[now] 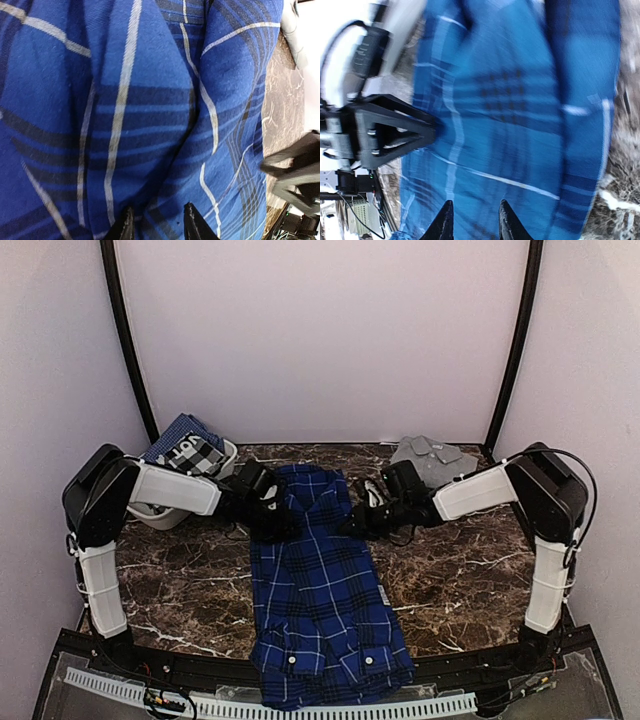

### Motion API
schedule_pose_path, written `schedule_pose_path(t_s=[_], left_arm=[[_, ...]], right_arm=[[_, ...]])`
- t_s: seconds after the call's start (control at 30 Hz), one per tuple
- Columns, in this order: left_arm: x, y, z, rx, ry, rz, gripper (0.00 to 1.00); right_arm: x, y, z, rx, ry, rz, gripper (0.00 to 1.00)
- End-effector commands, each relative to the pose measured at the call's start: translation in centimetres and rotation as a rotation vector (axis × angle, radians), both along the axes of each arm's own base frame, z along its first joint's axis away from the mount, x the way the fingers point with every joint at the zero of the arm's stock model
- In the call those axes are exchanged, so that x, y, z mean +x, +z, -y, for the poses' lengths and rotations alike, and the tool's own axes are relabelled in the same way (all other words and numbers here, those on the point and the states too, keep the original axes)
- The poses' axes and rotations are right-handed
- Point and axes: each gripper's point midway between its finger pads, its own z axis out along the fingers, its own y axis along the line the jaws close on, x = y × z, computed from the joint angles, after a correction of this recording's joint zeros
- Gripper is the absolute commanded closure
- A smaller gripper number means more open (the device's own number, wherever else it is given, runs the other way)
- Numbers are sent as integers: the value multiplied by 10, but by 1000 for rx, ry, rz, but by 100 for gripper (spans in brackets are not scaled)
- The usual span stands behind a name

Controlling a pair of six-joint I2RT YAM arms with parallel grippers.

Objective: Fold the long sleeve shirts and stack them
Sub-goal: Move the rectangle-folded shirt to the center of the board, then smooth out the rectangle-folded shirt at the center of the board.

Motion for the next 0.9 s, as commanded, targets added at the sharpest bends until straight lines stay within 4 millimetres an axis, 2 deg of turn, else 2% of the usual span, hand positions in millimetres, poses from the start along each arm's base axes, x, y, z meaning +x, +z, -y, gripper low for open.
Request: schedule_pose_path(t_s=[0.0, 0.1, 0.17, 0.33, 0.37, 0.43, 0.5, 0.6, 0.7, 0.87], left_arm=[[2, 31, -20, 53, 23, 67, 67], [17, 48, -18, 53, 25, 120, 67], [30, 49, -21, 57, 40, 131, 67], [59, 48, -21, 38, 53, 140, 68], [64, 47, -24, 41, 54, 145, 68], [76, 43, -26, 41, 58, 151, 68], [87, 39, -28, 34, 60, 154, 68], [99, 31, -29, 31, 55, 156, 69], [105, 30, -29, 33, 48, 168, 69], [110, 41, -27, 36, 36, 190, 69]], right_arm=[[27, 51, -8, 45, -29, 177, 72], [43, 53, -23, 53, 1, 205, 75], [56, 46, -33, 61, 16, 200, 79], [94, 22, -46, 80, 25, 168, 87], [103, 17, -48, 88, 24, 163, 87], [126, 20, -58, 127, 24, 175, 87], [142, 4, -67, 147, 27, 144, 87], [160, -1, -79, 199, 26, 113, 82], [166, 0, -87, 248, 26, 78, 73], [167, 20, -88, 285, 32, 86, 66]])
